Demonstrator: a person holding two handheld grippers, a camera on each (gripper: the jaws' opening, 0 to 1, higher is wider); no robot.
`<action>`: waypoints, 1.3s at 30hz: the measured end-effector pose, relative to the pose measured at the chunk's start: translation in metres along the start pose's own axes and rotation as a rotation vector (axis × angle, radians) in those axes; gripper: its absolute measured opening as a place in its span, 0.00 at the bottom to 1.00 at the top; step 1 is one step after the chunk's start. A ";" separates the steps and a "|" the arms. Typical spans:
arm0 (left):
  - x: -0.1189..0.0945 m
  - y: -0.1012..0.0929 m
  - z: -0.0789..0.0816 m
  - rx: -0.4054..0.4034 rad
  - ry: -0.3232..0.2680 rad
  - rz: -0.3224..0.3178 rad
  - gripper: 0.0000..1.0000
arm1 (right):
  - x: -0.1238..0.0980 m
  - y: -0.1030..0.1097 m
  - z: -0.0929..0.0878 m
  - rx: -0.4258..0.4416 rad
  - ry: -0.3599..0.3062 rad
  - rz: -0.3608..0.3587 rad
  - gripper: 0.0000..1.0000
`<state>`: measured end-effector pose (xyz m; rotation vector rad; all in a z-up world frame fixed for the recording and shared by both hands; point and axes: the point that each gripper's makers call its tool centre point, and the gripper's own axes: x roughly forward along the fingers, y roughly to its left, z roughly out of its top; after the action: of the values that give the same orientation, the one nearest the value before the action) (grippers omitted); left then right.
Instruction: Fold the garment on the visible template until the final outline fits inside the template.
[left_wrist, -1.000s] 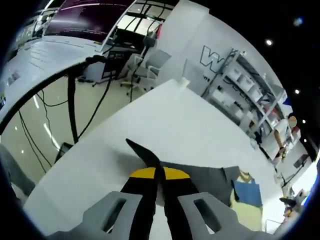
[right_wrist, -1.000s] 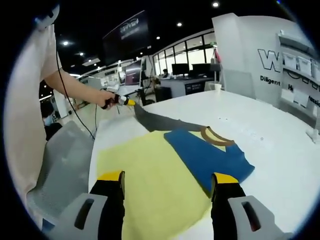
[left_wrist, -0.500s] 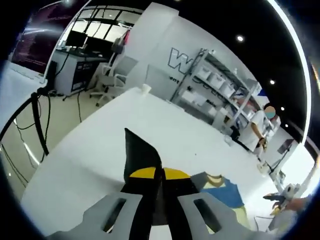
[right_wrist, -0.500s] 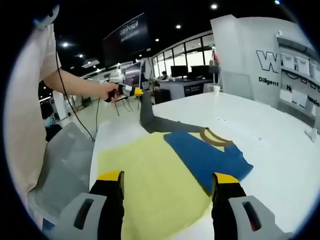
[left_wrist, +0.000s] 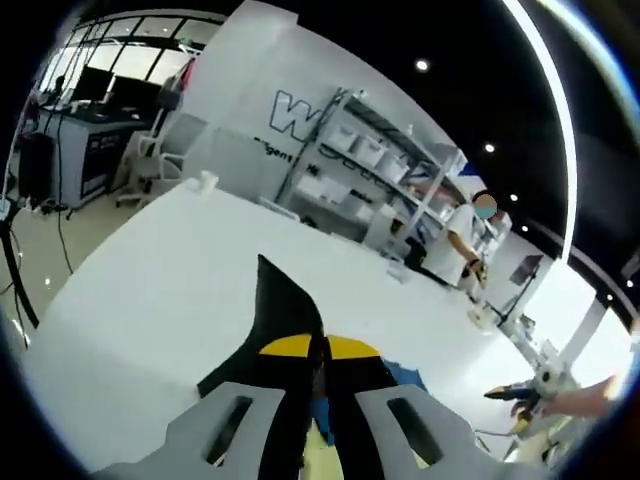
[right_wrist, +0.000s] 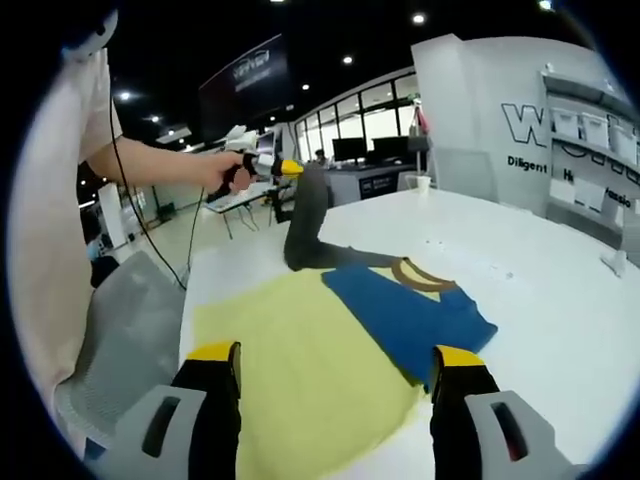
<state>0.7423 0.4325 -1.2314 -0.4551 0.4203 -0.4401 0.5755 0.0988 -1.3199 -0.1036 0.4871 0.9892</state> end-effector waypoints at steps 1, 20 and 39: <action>0.005 -0.007 0.000 0.004 0.008 -0.018 0.02 | 0.000 0.000 0.000 -0.001 0.000 -0.001 0.78; 0.072 -0.110 -0.040 0.053 0.135 -0.234 0.02 | -0.014 0.003 -0.008 0.021 -0.017 -0.030 0.83; 0.121 -0.164 -0.135 0.136 0.316 -0.323 0.02 | -0.021 -0.003 -0.012 0.042 -0.016 -0.044 0.84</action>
<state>0.7273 0.1965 -1.2941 -0.3209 0.6208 -0.8548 0.5645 0.0766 -1.3220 -0.0681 0.4884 0.9359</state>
